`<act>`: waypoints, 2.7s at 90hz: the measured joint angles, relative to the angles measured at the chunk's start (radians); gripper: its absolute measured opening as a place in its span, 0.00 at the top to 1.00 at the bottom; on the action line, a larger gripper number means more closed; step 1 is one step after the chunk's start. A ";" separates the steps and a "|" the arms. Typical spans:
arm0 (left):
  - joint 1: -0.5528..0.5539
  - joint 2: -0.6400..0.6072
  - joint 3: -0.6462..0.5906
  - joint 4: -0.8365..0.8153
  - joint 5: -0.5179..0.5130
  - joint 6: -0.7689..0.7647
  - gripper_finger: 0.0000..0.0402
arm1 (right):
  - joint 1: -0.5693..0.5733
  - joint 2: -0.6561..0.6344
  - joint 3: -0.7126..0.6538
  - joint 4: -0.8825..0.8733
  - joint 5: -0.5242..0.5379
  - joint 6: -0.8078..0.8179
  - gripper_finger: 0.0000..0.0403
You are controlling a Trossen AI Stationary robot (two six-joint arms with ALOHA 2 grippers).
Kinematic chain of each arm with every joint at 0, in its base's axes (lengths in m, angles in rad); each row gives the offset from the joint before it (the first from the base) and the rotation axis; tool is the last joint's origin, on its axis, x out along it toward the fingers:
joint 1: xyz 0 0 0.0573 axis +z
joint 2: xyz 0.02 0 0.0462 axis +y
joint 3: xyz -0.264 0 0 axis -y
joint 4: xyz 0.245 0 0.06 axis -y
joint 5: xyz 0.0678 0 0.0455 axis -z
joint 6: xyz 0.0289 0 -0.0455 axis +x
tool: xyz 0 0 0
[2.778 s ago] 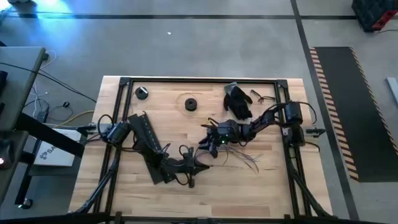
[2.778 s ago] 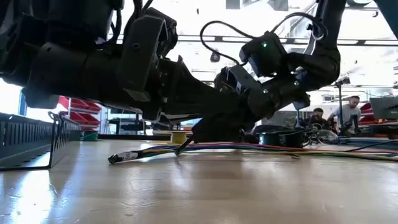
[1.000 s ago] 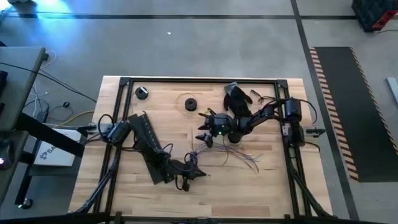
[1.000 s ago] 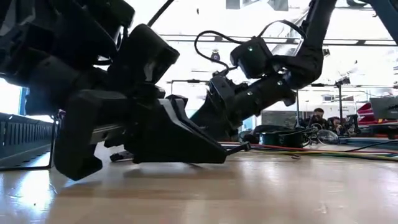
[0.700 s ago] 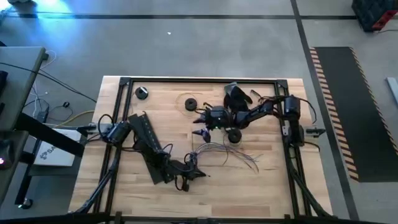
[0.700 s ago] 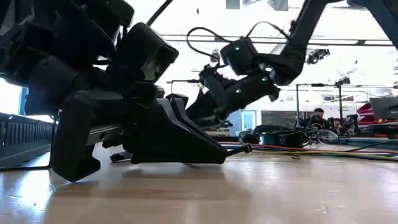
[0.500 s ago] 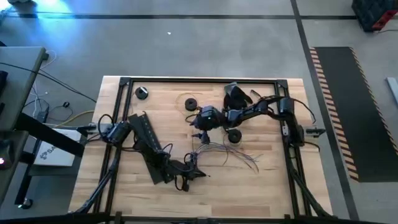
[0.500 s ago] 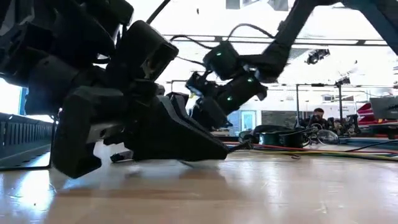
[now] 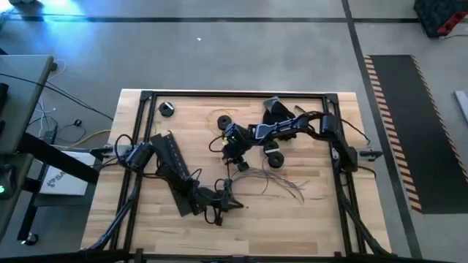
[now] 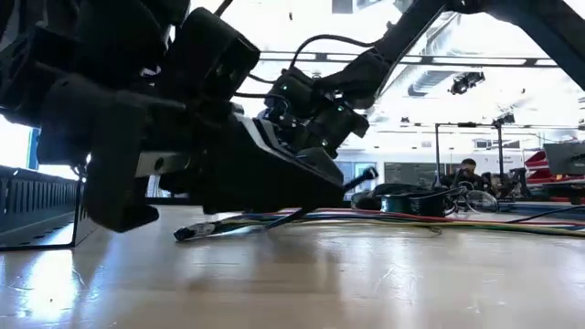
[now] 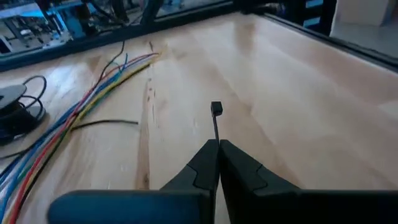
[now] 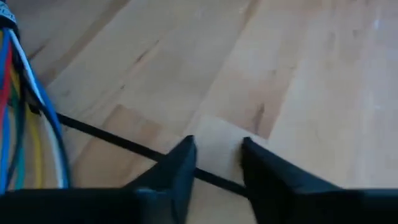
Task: Ziptie cables
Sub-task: Wrap the cables together using a black zip tie
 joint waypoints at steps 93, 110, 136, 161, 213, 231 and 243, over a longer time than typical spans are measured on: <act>-0.006 0.000 -0.002 0.307 -0.156 0.037 1.00 | -0.023 -0.329 -0.132 -0.325 0.317 0.237 1.00; -0.008 0.000 -0.017 0.304 -0.158 0.043 1.00 | 0.092 -0.653 -0.529 -0.048 0.254 0.452 1.00; -0.008 0.000 -0.018 0.293 -0.150 0.061 1.00 | 0.447 -0.781 -0.949 0.944 0.338 0.783 0.93; -0.008 0.000 -0.017 0.250 -0.144 0.050 1.00 | 0.577 -0.711 -0.788 0.642 0.581 0.610 0.58; -0.007 0.000 -0.016 0.230 -0.146 0.033 1.00 | 0.621 -0.525 -0.428 0.216 0.626 0.488 0.76; -0.007 0.000 -0.015 0.226 -0.147 0.031 1.00 | 0.621 -0.525 -0.428 0.214 0.617 0.487 0.89; -0.007 0.000 -0.015 0.225 -0.149 0.030 1.00 | 0.621 -0.515 -0.427 0.220 0.604 0.479 0.96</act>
